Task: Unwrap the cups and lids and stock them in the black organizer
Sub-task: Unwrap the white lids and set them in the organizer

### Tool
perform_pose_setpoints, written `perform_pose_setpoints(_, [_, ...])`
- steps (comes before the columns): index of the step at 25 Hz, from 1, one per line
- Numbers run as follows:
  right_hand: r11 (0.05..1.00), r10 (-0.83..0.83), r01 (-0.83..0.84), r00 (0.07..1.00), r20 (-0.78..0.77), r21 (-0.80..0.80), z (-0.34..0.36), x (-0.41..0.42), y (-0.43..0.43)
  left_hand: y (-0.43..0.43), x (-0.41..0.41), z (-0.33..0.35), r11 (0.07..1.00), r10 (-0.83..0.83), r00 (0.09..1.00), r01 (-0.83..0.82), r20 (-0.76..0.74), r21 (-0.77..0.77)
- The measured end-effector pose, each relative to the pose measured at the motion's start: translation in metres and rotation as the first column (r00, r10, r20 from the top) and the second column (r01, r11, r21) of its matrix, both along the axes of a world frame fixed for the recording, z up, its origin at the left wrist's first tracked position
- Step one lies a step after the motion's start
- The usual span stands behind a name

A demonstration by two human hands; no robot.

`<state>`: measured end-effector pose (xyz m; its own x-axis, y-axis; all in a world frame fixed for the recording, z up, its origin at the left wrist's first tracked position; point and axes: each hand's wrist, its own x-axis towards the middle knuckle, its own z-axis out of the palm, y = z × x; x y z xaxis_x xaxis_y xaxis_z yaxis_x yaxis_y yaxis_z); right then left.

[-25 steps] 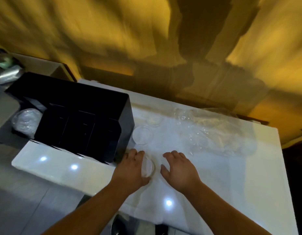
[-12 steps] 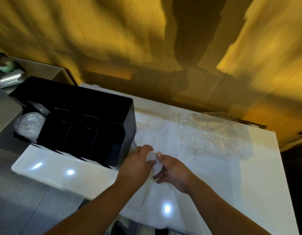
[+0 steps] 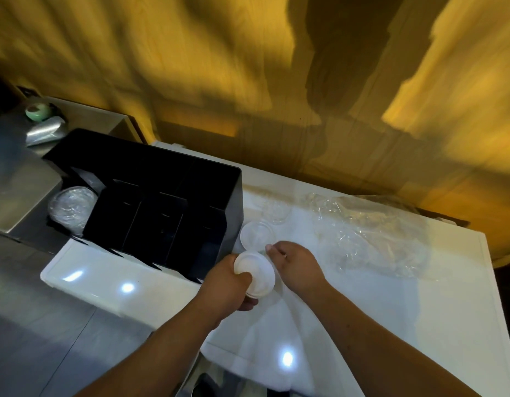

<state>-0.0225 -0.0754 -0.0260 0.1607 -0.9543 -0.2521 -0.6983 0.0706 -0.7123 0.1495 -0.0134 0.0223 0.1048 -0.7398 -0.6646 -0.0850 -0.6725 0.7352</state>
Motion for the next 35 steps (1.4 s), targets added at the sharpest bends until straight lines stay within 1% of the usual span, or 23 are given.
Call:
perform_pose_setpoints(1, [0.982,0.083,-0.107,0.985,-0.151,-0.155,-0.005,0.000,-0.006,0.002,0.001,-0.001,1.000,0.020,1.000,-0.020,-0.003,0.010])
perform_pose_setpoints(2, [0.942,0.180,-0.250,0.940,-0.290,-0.225,-0.008,0.001,-0.012,0.005,0.003,-0.003,0.999,0.035,0.999,-0.035,0.001,0.012])
perform_pose_setpoints(4, [0.850,0.333,-0.483,0.802,-0.496,-0.211,-0.015,0.006,-0.023,0.011,0.006,-0.008,0.999,0.050,0.999,-0.051,0.010,0.008])
perform_pose_setpoints(5, [0.808,0.369,-0.557,0.733,-0.572,-0.192,-0.020,0.011,-0.027,0.013,0.007,-0.009,0.999,0.049,0.999,-0.050,0.013,0.013])
perform_pose_setpoints(6, [0.774,0.383,-0.607,0.677,-0.629,-0.181,-0.023,0.015,-0.030,0.014,0.008,-0.011,0.999,0.043,0.999,-0.043,0.017,0.022])
perform_pose_setpoints(7, [0.752,0.381,-0.635,0.639,-0.668,-0.178,-0.026,0.018,-0.032,0.015,0.008,-0.012,0.999,0.039,0.999,-0.040,0.020,0.034])
perform_pose_setpoints(11, [0.734,0.357,-0.657,0.589,-0.725,-0.172,-0.031,0.022,-0.034,0.014,0.007,-0.017,0.998,0.037,0.998,-0.040,0.045,0.058])
perform_pose_setpoints(12, [0.724,0.357,-0.665,0.588,-0.726,-0.182,-0.031,0.022,-0.034,0.012,0.006,-0.016,0.998,0.038,0.998,-0.041,0.053,0.056])
perform_pose_setpoints(13, [0.720,0.356,-0.663,0.606,-0.711,-0.204,-0.029,0.022,-0.033,0.010,0.004,-0.015,0.997,0.046,0.997,-0.049,0.055,0.060])
perform_pose_setpoints(15, [0.740,0.339,-0.615,0.691,-0.638,-0.272,-0.021,0.019,-0.028,0.005,-0.001,-0.012,0.991,0.085,0.995,-0.089,0.046,0.097])
perform_pose_setpoints(17, [0.763,0.275,-0.532,0.782,-0.560,-0.368,-0.011,0.010,-0.019,0.000,-0.005,-0.009,0.986,0.116,0.992,-0.120,0.042,0.112])
perform_pose_setpoints(19, [0.777,0.184,-0.415,0.868,-0.461,-0.473,-0.003,-0.006,-0.010,-0.005,-0.009,-0.008,0.991,0.104,0.994,-0.105,0.024,0.077])
perform_pose_setpoints(21, [0.777,0.120,-0.318,0.922,-0.369,-0.544,0.005,-0.023,-0.005,-0.008,-0.011,-0.007,0.992,0.109,0.994,-0.107,-0.022,0.067])
perform_pose_setpoints(23, [0.763,0.092,-0.250,0.955,-0.282,-0.596,0.011,-0.034,0.001,-0.012,-0.014,-0.004,0.985,0.149,0.986,-0.141,-0.076,0.100])
perform_pose_setpoints(24, [0.745,0.103,-0.246,0.961,-0.257,-0.620,0.013,-0.035,0.006,-0.014,-0.016,-0.002,0.977,0.190,0.975,-0.176,-0.115,0.118])
perform_pose_setpoints(25, [0.725,0.141,-0.276,0.956,-0.256,-0.631,0.013,-0.032,0.013,-0.017,-0.019,0.000,0.968,0.235,0.959,-0.215,-0.159,0.131])
perform_pose_setpoints(27, [0.695,0.256,-0.383,0.922,-0.289,-0.609,0.011,-0.025,0.029,-0.022,-0.023,0.003,0.952,0.297,0.923,-0.269,-0.246,0.142])
perform_pose_setpoints(29, [0.719,0.320,-0.422,0.906,-0.276,-0.552,0.009,-0.023,0.038,-0.023,-0.027,0.001,0.949,0.315,0.899,-0.293,-0.305,0.117])
perform_pose_setpoints(31, [0.762,0.312,-0.390,0.921,-0.234,-0.517,0.012,-0.025,0.039,-0.023,-0.029,-0.001,0.954,0.300,0.889,-0.286,-0.346,0.093])
perform_pose_setpoints(35, [0.742,0.350,-0.450,0.892,-0.286,-0.497,0.016,-0.018,0.038,-0.023,-0.026,-0.001,0.952,0.303,0.887,-0.270,-0.347,0.141])
